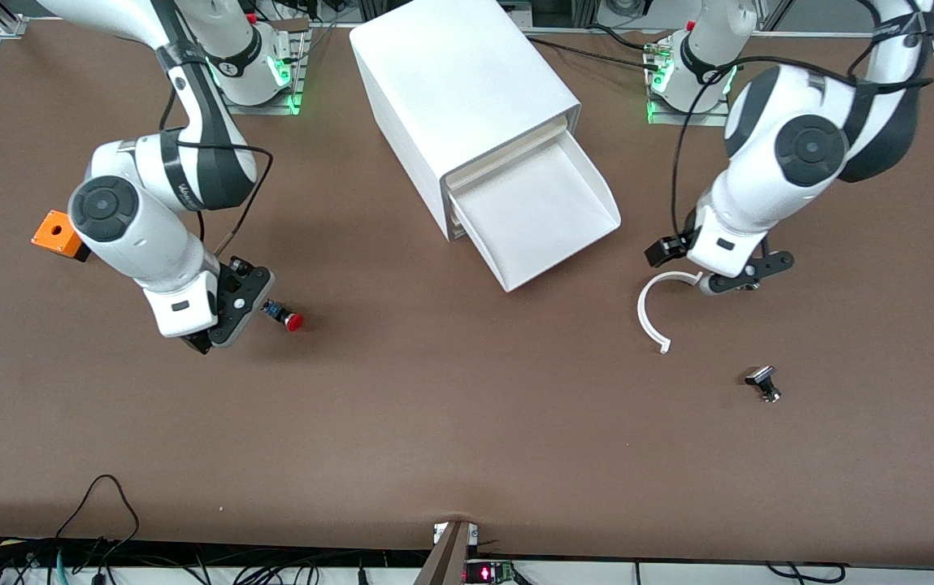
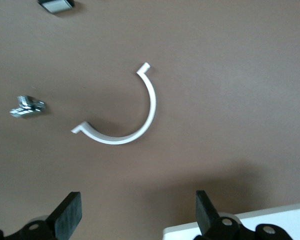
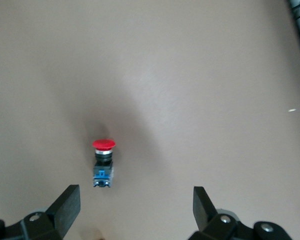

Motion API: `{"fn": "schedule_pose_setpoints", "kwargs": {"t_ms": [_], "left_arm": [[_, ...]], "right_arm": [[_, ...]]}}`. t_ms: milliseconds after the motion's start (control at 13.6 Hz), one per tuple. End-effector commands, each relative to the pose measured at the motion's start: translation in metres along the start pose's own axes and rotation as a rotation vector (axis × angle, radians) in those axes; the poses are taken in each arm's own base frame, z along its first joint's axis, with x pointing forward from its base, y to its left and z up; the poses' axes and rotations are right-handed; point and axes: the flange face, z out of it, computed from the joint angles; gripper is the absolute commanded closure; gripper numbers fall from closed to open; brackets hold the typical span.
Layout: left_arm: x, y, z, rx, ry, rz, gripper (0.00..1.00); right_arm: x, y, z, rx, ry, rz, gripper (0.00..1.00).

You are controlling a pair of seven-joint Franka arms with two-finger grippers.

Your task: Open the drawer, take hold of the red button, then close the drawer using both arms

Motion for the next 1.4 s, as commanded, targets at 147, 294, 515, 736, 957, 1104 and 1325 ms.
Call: {"fn": "schedule_pose_setpoints", "kwargs": {"t_ms": [147,294,515,736,957,1104,1325], "left_arm": [[-0.019,0.029,0.045,-0.037,0.03,-0.088,0.0],[-0.027,0.046,0.064,-0.046,0.025,-0.112,0.0],[-0.038,0.065,0.084,-0.018,0.068,-0.107,0.0],[-0.053,0.084,0.105,-0.001,0.107,-0.097,0.0],[-0.066,0.098,0.121,-0.005,0.103,-0.097,0.0],[-0.077,0.104,0.128,0.004,0.095,-0.078,0.0],[-0.105,0.113,0.137,0.019,0.083,-0.073,0.0]], "right_arm": [[0.004,0.016,-0.059,0.062,0.081,0.101,0.0],[0.002,0.016,-0.076,0.083,0.094,0.134,0.0],[0.011,0.009,-0.09,0.13,0.153,0.224,0.0],[0.013,-0.005,-0.085,0.176,0.088,0.323,0.0],[-0.021,0.008,-0.064,0.237,0.005,0.524,0.0],[-0.054,0.029,-0.06,0.244,-0.006,0.575,0.0],[-0.122,0.066,-0.065,0.199,-0.039,0.661,0.0]]}}
